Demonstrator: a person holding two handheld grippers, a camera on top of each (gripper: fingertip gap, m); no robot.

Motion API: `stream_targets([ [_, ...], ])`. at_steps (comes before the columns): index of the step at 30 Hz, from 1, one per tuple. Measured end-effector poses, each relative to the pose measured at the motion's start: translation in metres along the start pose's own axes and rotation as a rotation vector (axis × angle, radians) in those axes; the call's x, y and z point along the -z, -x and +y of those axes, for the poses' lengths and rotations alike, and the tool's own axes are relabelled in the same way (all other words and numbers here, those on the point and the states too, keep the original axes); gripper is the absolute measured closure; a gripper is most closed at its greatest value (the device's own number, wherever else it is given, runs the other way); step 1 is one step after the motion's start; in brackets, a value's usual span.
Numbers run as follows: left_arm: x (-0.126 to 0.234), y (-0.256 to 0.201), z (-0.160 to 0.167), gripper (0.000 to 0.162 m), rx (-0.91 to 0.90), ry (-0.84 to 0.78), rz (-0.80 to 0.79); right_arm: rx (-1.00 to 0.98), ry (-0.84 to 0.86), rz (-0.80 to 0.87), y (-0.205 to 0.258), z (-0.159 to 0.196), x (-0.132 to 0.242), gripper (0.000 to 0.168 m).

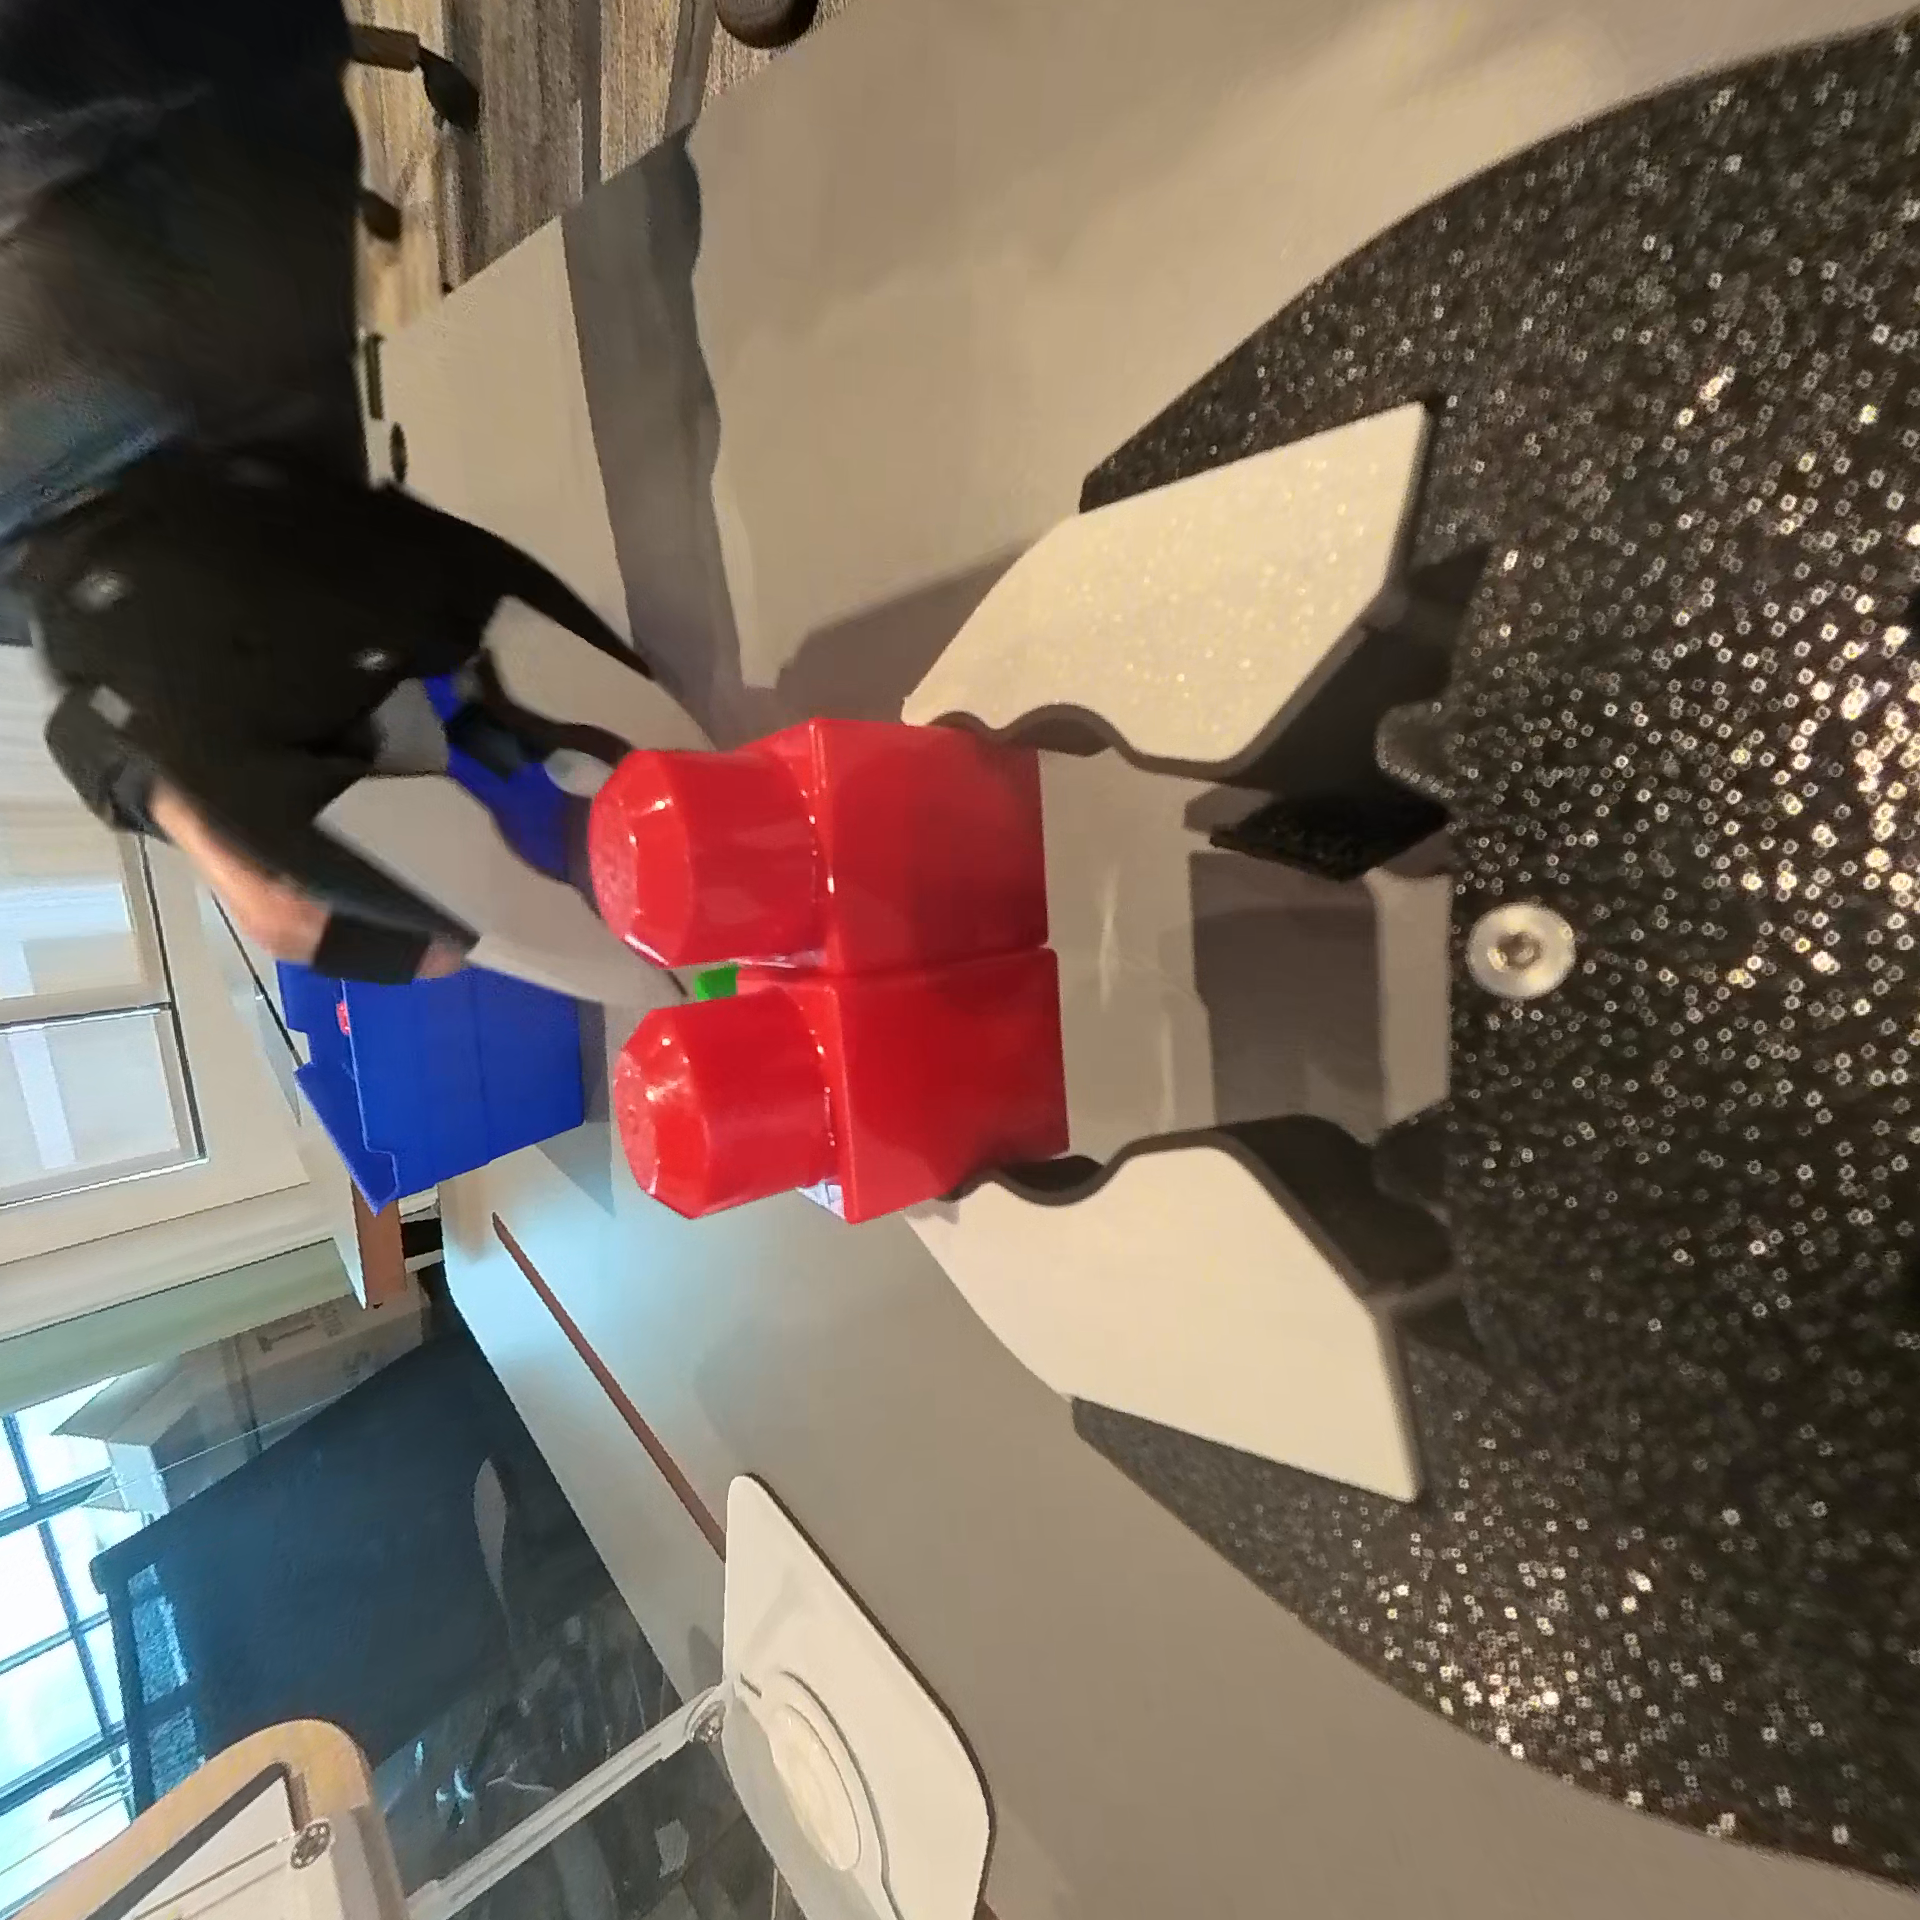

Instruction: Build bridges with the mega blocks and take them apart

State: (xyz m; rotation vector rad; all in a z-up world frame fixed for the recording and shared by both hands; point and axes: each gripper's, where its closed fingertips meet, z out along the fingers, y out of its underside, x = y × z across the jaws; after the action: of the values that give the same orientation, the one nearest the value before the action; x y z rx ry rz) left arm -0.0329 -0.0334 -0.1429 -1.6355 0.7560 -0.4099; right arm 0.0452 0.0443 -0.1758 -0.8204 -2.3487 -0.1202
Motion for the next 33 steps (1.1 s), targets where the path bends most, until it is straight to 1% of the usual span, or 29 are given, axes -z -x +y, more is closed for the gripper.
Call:
stream_targets([
  [2, 0.000, 0.000, 0.000, 0.086, -0.002, 0.000, 0.001, -0.217, -0.040, -0.106, -0.006, 0.001, 0.002, 0.119],
  [3, 0.000, 0.000, 0.000, 0.086, -0.004, 0.000, 0.001, -0.324, -0.053, -0.138, -0.014, 0.006, 0.001, 0.125],
  [6, 0.000, -0.001, 0.000, 0.086, -0.009, 0.001, 0.003, -0.700, -0.060, -0.223, -0.039, 0.028, -0.013, 0.133],
  [7, 0.000, -0.001, 0.000, 0.086, -0.011, 0.002, 0.003, -0.853, -0.061, -0.278, -0.045, 0.034, -0.018, 0.134],
  [9, 0.000, -0.002, 0.000, 0.086, -0.016, 0.003, 0.004, -1.078, -0.119, -0.440, -0.050, 0.030, -0.025, 0.128],
  [11, 0.000, -0.002, 0.001, 0.086, -0.019, 0.004, 0.006, -1.201, -0.088, -0.543, -0.050, 0.034, -0.033, 0.126],
  [12, 0.000, -0.002, 0.001, 0.086, -0.020, 0.004, 0.006, -1.228, -0.024, -0.593, -0.044, 0.039, -0.037, 0.125],
  [14, 0.000, -0.002, 0.001, 0.086, -0.021, 0.005, 0.008, -1.252, 0.115, -0.635, -0.034, 0.049, -0.043, 0.124],
  [16, 0.000, -0.003, 0.001, 0.086, -0.021, 0.007, 0.010, -1.314, 0.152, -0.688, -0.033, 0.045, -0.044, 0.126],
  [19, -0.001, -0.003, 0.001, 0.086, -0.022, 0.008, 0.012, -1.333, 0.233, -0.713, -0.033, 0.044, -0.043, 0.128],
  [21, -0.001, -0.003, 0.001, 0.086, -0.024, 0.008, 0.013, -1.335, 0.256, -0.754, -0.032, 0.039, -0.040, 0.124],
  [29, -0.001, -0.005, 0.002, 0.086, -0.041, 0.015, 0.015, -1.400, 0.277, -0.909, -0.019, 0.022, -0.037, 0.120],
  [31, -0.001, -0.005, 0.002, 0.086, -0.044, 0.016, 0.016, -1.379, 0.318, -0.881, -0.015, 0.026, -0.039, 0.127],
  [33, -0.001, -0.005, 0.002, 0.086, -0.046, 0.017, 0.015, -1.378, 0.310, -0.917, -0.008, 0.021, -0.038, 0.138],
])
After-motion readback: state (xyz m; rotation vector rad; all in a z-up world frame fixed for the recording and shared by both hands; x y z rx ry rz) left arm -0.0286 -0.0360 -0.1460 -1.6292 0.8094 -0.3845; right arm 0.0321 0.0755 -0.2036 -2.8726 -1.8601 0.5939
